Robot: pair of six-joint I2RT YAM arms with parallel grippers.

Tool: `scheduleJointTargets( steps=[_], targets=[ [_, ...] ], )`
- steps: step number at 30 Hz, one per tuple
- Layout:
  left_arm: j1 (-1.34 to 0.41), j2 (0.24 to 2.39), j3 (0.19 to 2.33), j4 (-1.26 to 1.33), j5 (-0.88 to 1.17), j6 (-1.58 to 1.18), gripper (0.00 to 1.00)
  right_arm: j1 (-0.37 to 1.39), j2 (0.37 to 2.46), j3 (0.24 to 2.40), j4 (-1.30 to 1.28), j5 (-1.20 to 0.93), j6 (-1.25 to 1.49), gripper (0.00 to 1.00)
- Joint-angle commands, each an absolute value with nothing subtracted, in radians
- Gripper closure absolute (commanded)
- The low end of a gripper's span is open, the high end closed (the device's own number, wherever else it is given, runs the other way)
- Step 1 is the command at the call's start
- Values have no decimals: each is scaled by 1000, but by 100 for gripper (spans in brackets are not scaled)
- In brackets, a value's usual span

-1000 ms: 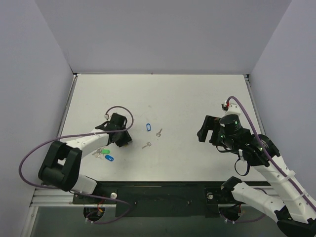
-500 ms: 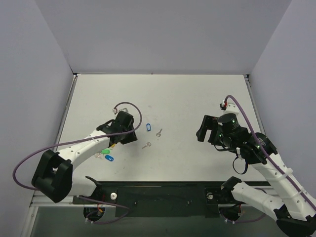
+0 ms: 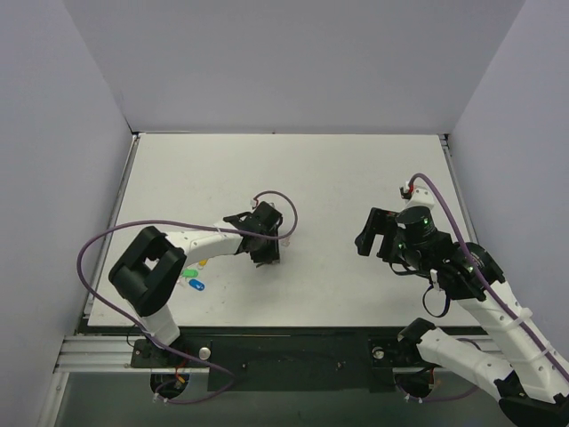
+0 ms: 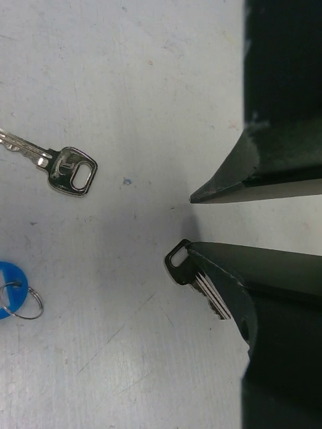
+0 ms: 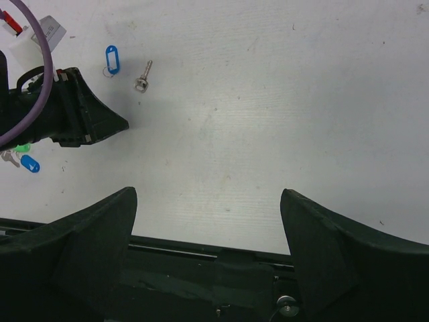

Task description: Remove the keys from the keyring

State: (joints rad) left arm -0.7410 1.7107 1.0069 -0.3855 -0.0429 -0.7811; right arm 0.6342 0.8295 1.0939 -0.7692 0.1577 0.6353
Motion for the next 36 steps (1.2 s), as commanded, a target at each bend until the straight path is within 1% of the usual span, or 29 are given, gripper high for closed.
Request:
scheduleJointTargets(
  steps=[1, 6, 10, 19, 25, 27, 32, 36],
  targets=[
    [-741, 1718, 1051, -360, -37, -784, 61, 627, 825, 1108, -788, 184, 643, 17],
    [-733, 1738, 1051, -409, -83, -775, 61, 627, 830, 1111, -788, 184, 641, 17],
    [-693, 1720, 996, -428, -95, -764, 62, 629, 828, 1112, -788, 186, 640, 17],
    [-500, 1501, 795, -475, -101, -712, 62, 627, 834, 1106, -784, 183, 643, 17],
    [-391, 1336, 746, -575, -166, -693, 62, 627, 841, 1108, -775, 173, 646, 17],
    [-383, 1296, 761, -589, -181, -675, 62, 629, 841, 1106, -772, 169, 646, 17],
    [-481, 1253, 914, -657, -265, -643, 61, 627, 841, 1106, -769, 164, 649, 17],
    [-535, 1325, 998, -594, -215, -620, 61, 627, 842, 1111, -767, 156, 652, 17]
  ],
)
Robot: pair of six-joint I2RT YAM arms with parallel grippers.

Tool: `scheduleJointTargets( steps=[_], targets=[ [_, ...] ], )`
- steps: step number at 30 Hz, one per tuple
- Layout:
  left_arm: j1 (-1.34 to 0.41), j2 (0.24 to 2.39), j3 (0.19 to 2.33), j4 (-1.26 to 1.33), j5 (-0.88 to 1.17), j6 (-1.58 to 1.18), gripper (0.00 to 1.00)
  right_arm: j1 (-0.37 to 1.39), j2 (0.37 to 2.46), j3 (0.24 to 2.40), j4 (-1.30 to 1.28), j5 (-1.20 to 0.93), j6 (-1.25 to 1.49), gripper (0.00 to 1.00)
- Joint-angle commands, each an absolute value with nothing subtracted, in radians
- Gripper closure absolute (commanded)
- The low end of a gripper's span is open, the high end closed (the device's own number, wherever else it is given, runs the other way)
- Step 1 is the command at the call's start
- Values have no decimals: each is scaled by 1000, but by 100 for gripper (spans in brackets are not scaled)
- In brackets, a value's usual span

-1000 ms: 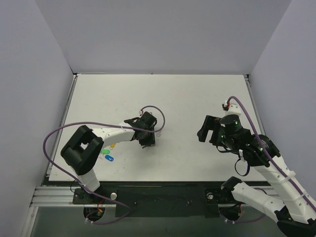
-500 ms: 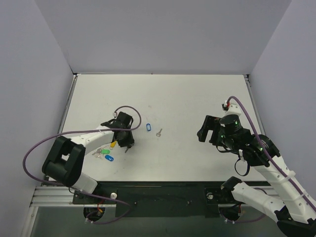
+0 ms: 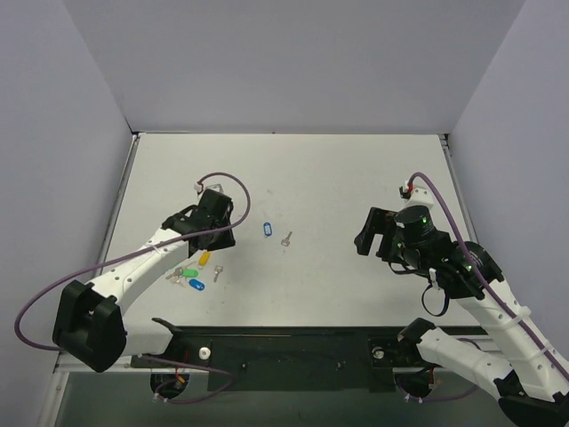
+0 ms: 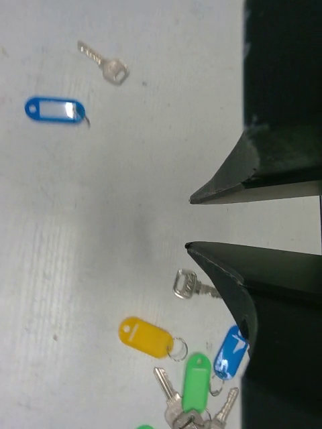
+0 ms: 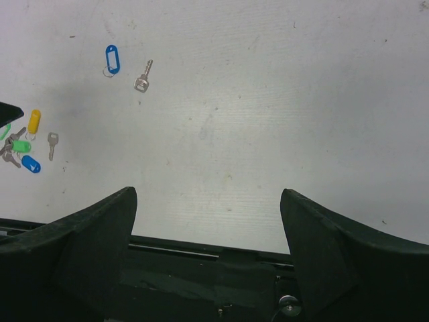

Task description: Remove the keys from the keyring

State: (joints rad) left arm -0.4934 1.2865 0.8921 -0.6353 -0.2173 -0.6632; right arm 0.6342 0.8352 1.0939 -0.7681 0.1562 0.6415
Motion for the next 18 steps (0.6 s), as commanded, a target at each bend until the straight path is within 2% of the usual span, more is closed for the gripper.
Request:
scheduleJointTargets(
  steps=[1, 13, 18],
  targets=[
    [-549, 1348, 1014, -574, -203, -620, 61, 627, 842, 1111, -769, 156, 655, 17],
    [-621, 1830, 1389, -538, -107, -600, 61, 626, 810, 1127, -805, 173, 657, 17],
    [-623, 1963, 1462, -542, -80, -597, 61, 626, 798, 1121, -810, 170, 664, 17]
  ],
)
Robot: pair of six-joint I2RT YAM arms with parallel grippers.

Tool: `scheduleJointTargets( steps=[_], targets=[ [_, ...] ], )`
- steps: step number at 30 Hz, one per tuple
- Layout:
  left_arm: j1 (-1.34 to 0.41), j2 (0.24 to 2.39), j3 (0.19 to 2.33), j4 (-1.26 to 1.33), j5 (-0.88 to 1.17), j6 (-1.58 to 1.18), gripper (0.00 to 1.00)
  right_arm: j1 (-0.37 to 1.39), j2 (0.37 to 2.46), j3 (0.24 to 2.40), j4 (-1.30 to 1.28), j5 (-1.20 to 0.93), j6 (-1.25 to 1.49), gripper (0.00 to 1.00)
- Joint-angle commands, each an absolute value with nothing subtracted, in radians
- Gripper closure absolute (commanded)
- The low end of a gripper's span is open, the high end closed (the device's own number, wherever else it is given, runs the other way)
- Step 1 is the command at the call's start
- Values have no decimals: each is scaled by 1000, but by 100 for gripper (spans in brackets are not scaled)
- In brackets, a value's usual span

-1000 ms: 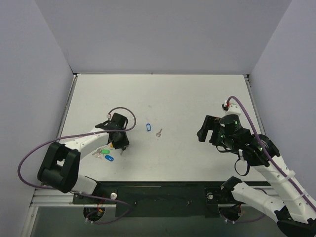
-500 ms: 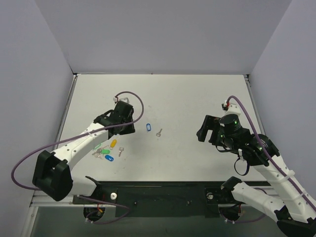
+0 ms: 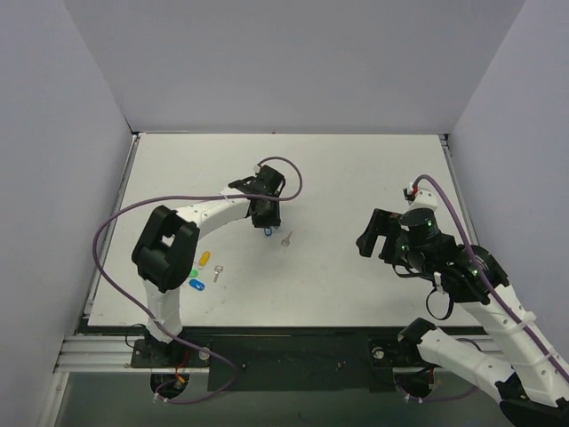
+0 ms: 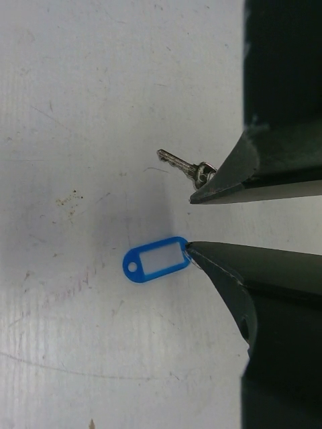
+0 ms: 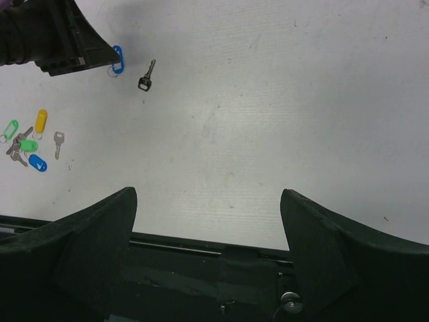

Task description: Remove the keys from the keyring

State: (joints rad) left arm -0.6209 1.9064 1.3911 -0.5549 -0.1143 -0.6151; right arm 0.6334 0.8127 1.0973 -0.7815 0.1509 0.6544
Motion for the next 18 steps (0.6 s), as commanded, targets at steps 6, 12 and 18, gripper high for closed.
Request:
scheduleJointTargets(
  steps=[6, 12, 18],
  targets=[
    [-582, 2036, 1428, -544, -45, -597, 62, 626, 790, 1112, -818, 169, 669, 17],
    [-491, 1902, 1205, -532, -106, -600, 65, 626, 784, 1114, -821, 181, 670, 17],
    [-385, 1570, 890, -584, -204, -617, 65, 627, 801, 1101, -804, 169, 672, 17]
  ],
)
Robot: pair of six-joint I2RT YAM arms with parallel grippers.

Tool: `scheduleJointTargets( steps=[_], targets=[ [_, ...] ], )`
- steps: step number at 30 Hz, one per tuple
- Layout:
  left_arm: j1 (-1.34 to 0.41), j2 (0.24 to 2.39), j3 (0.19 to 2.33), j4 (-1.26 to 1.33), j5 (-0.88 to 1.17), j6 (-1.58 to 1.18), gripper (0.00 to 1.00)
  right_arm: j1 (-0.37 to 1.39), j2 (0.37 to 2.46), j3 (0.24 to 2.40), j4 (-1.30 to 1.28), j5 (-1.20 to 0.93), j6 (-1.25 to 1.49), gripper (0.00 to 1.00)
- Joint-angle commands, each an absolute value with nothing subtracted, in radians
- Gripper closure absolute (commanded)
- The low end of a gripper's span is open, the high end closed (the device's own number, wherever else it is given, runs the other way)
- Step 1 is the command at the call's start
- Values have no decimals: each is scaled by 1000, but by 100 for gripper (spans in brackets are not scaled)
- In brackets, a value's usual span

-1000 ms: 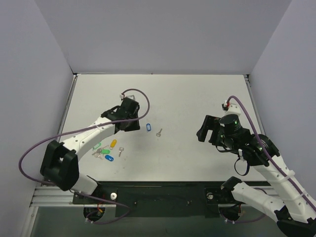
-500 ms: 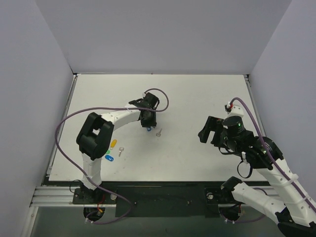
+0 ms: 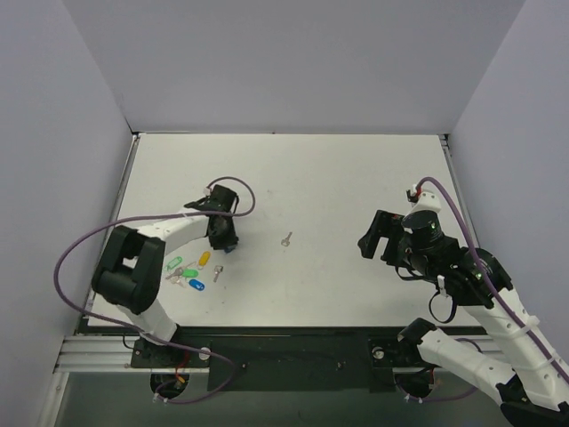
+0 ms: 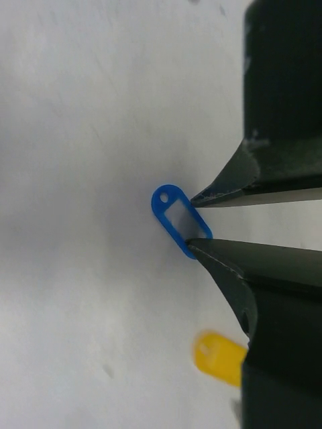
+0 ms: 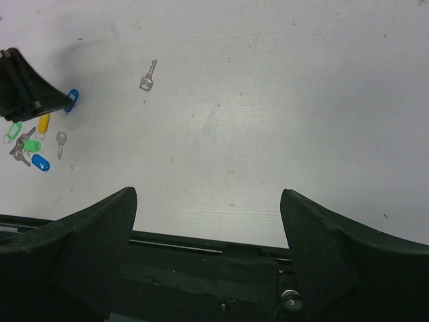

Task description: Remove the keys from the keyring

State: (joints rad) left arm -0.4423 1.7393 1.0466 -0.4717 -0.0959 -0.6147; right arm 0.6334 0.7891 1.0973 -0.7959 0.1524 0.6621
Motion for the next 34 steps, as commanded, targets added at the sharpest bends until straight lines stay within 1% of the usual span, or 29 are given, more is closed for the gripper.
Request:
scheduleJointTargets(
  steps=[1, 4, 7, 12, 16, 20, 23, 25, 28, 31, 34],
  targets=[
    [-379, 1498, 862, -591, -210, -618, 64, 626, 802, 1101, -801, 167, 672, 17],
    [-370, 1387, 805, -632, -210, -629, 64, 626, 819, 1101, -782, 153, 670, 17],
    [-374, 1268, 811, -684, -196, -634, 64, 626, 828, 1121, -773, 134, 664, 17],
    [-379, 1105, 877, -730, -170, -595, 57, 626, 812, 1134, -730, 103, 680, 15],
    [-380, 1002, 923, -775, -176, -552, 56, 626, 749, 1092, -623, 84, 687, 10],
    [-380, 882, 937, -792, -156, -500, 55, 626, 707, 1034, -511, 78, 718, 0],
    [-380, 781, 919, -785, -150, -447, 53, 626, 692, 997, -456, 84, 741, 0],
    [-382, 707, 901, -773, -182, -448, 49, 624, 686, 980, -446, 116, 764, 0],
    [-380, 599, 887, -738, -169, -419, 46, 624, 692, 973, -446, 124, 773, 0],
    [-380, 534, 848, -715, -173, -397, 44, 624, 684, 953, -423, 123, 775, 0],
    [-380, 459, 809, -678, -172, -388, 41, 624, 669, 950, -426, 167, 772, 0]
  ],
)
